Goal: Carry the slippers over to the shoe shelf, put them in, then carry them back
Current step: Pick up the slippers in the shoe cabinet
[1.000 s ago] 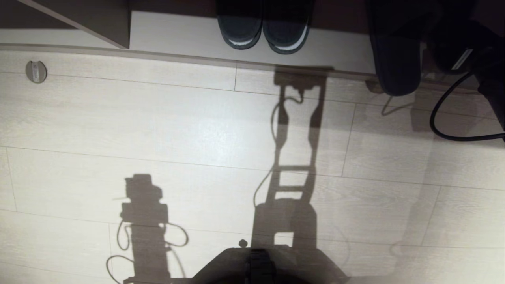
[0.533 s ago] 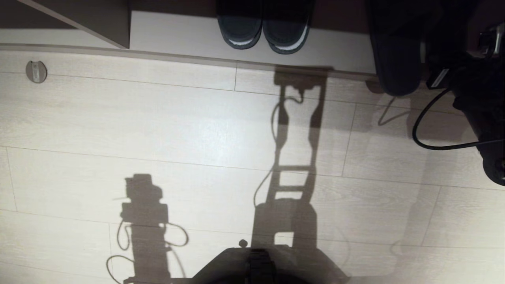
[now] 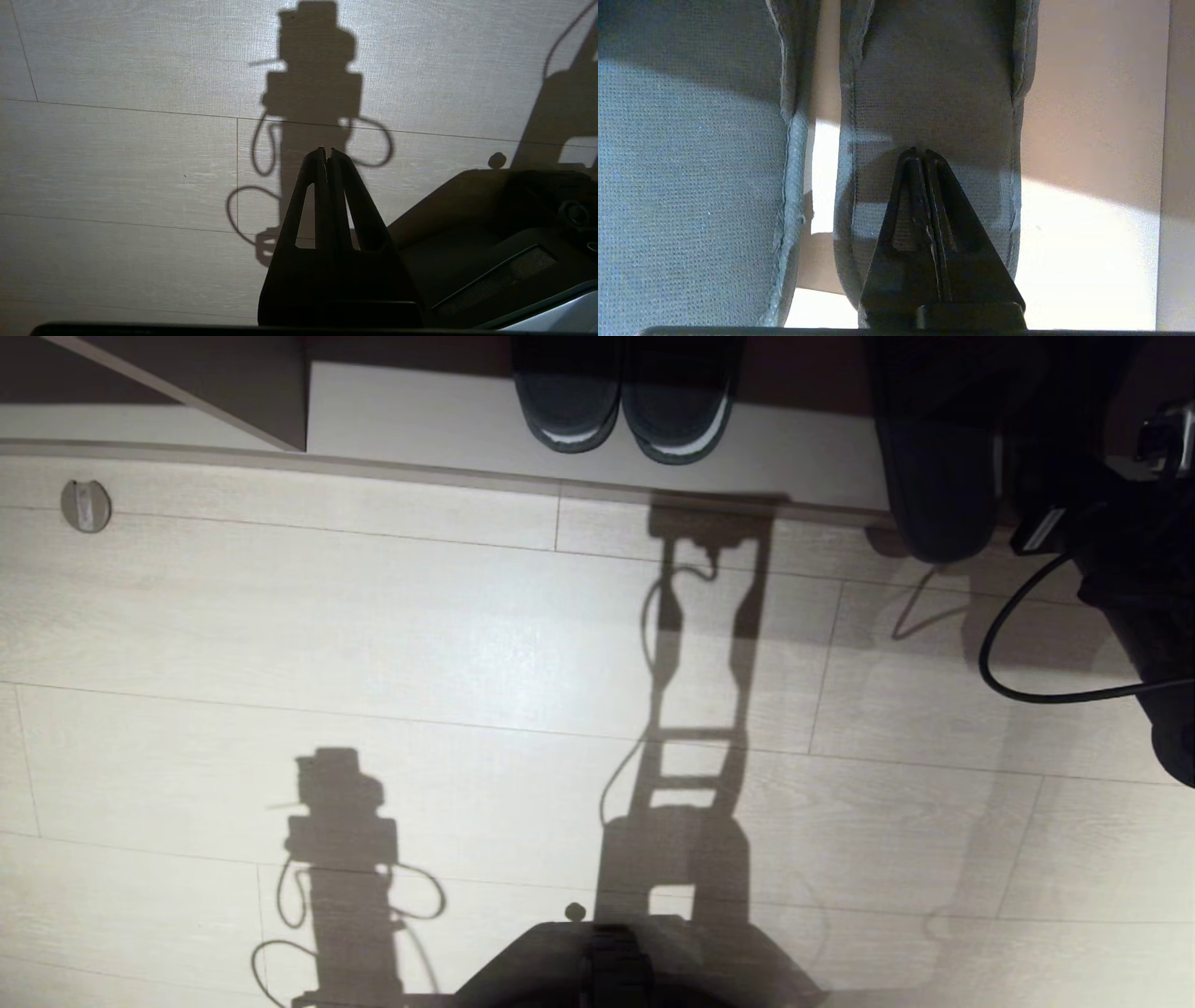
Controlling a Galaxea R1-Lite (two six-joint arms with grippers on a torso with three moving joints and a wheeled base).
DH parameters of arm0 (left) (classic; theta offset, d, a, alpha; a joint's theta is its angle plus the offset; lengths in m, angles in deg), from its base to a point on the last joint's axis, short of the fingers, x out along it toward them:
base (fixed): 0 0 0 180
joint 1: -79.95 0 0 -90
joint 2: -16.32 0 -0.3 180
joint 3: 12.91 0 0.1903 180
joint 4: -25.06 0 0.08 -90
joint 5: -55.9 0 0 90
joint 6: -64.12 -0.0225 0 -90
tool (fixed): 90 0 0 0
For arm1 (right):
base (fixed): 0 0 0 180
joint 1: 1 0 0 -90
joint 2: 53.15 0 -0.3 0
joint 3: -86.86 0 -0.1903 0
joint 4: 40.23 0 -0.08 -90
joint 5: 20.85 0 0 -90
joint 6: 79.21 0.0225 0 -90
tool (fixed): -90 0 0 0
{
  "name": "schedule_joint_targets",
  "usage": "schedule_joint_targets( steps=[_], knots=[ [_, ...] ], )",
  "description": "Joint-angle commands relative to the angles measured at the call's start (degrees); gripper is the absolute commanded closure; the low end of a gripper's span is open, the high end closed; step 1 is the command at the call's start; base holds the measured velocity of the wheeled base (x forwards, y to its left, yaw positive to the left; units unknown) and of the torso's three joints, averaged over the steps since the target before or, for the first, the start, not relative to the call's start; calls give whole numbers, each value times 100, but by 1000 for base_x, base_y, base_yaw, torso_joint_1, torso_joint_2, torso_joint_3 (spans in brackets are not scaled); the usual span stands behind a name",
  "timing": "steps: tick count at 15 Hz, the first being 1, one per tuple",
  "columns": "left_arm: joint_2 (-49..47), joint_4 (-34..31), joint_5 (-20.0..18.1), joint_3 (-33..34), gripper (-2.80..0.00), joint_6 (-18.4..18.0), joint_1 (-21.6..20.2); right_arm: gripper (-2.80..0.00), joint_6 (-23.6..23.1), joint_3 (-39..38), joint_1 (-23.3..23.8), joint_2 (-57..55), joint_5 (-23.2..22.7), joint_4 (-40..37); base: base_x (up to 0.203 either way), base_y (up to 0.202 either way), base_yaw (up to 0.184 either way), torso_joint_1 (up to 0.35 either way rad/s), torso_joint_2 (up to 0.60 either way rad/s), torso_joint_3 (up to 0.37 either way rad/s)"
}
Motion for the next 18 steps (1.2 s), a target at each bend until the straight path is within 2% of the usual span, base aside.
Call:
schedule_joint_targets(
  steps=[1,7,10,13,18],
  knots=[
    [-6,3,3,9,0,5,0,0,-13,3,-1,23,6,42,0,0,0,0,0,0],
    [-4,3,3,9,0,5,0,0,-13,54,-2,257,15,-3,0,0,0,0,0,0],
    [-3,3,3,9,0,-4,0,0,-13,-234,-15,614,11,-10,0,0,0,0,0,0],
    [2,-24,38,9,0,-30,0,0,-13,-796,-134,965,-2,23,0,0,0,0,0,0],
    [2,-41,47,9,0,-30,0,0,-9,-2354,-294,1977,-142,16,0,0,0,0,0,0]
  ],
)
